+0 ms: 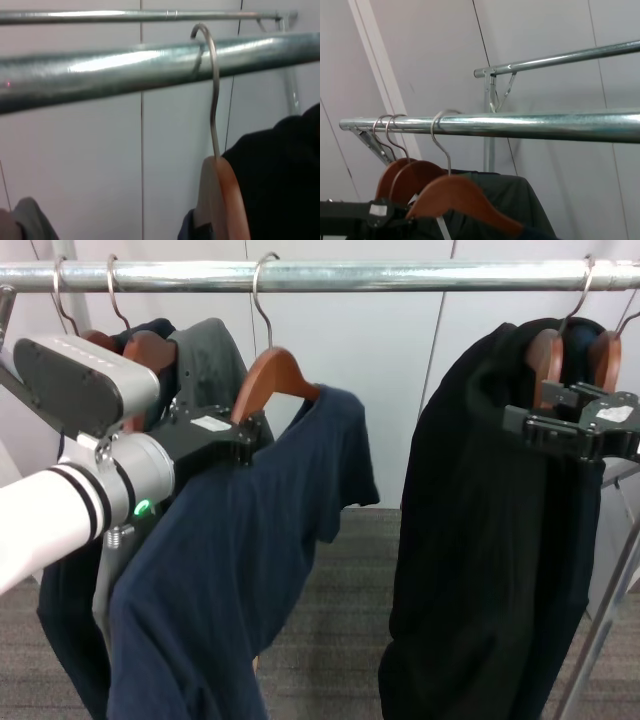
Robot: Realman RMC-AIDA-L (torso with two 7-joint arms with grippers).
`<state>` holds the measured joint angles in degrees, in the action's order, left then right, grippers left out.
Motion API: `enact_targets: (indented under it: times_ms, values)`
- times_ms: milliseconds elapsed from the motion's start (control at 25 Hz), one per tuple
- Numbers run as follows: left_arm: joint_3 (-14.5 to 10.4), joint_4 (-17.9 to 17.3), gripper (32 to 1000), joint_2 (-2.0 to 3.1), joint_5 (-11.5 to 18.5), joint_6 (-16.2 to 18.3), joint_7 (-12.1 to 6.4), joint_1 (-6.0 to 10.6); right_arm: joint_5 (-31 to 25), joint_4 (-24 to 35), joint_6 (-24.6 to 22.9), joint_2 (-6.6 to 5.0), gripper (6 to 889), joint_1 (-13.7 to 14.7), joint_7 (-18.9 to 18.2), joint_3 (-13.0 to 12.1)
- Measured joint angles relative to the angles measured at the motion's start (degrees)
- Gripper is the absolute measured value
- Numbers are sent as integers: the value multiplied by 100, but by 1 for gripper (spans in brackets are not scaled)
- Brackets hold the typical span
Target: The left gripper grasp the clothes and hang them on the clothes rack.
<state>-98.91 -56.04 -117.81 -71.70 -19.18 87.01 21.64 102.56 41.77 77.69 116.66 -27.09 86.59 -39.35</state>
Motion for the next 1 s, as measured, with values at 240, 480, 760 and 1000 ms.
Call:
enact_targets:
  times_ms: [240,480,760,1000]
  values:
    - [-61,-76,215,2,92,17,0,-78,0,-2,-8,14,818,27,-2,4]
    - [4,-198,230,38,372,-275,-12,-137,-7,-2,7,18,818,37,-2,6]
    - [442,-711,467,57,375,-1265,-53,-592,-9,-2,37,24,818,45,-2,6]
    - [985,-1155,639,87,128,-2604,-29,-1338,-9,-2,45,23,818,107,-2,6]
